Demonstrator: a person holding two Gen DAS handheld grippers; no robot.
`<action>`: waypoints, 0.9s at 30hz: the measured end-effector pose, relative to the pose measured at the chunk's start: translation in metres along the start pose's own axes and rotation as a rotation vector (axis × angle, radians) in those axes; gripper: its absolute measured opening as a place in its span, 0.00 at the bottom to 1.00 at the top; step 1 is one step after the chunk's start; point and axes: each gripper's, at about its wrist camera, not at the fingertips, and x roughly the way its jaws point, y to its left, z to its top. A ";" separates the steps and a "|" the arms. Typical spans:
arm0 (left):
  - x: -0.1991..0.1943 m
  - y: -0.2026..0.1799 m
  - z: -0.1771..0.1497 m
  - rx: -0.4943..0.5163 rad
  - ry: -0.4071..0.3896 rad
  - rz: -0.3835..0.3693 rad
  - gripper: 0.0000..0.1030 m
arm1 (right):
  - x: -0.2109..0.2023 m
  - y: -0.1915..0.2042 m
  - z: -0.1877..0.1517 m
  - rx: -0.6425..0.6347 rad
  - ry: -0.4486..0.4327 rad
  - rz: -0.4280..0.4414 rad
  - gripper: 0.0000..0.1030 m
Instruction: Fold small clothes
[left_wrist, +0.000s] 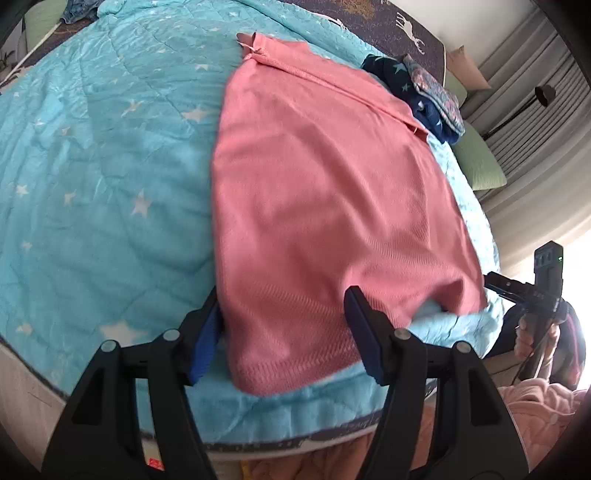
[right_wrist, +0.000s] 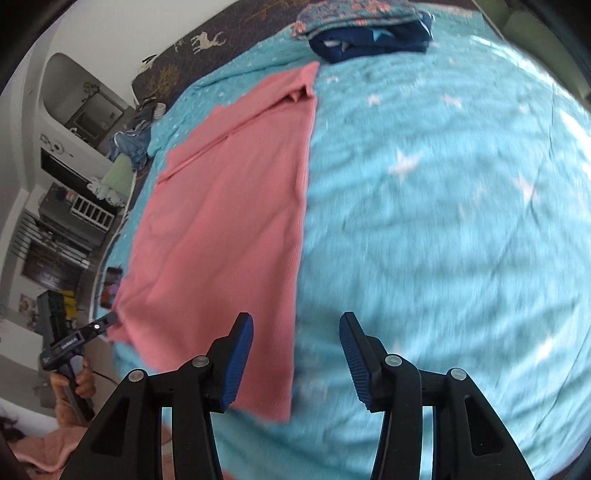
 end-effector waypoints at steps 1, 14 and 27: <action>-0.001 0.000 -0.003 -0.007 -0.001 0.001 0.64 | -0.001 -0.001 -0.004 0.006 0.007 0.011 0.48; -0.001 0.023 -0.006 -0.150 0.013 -0.190 0.33 | 0.011 -0.005 -0.016 0.070 0.071 0.187 0.52; -0.063 0.001 0.037 -0.068 -0.196 -0.285 0.09 | -0.023 0.011 0.016 0.016 -0.043 0.346 0.05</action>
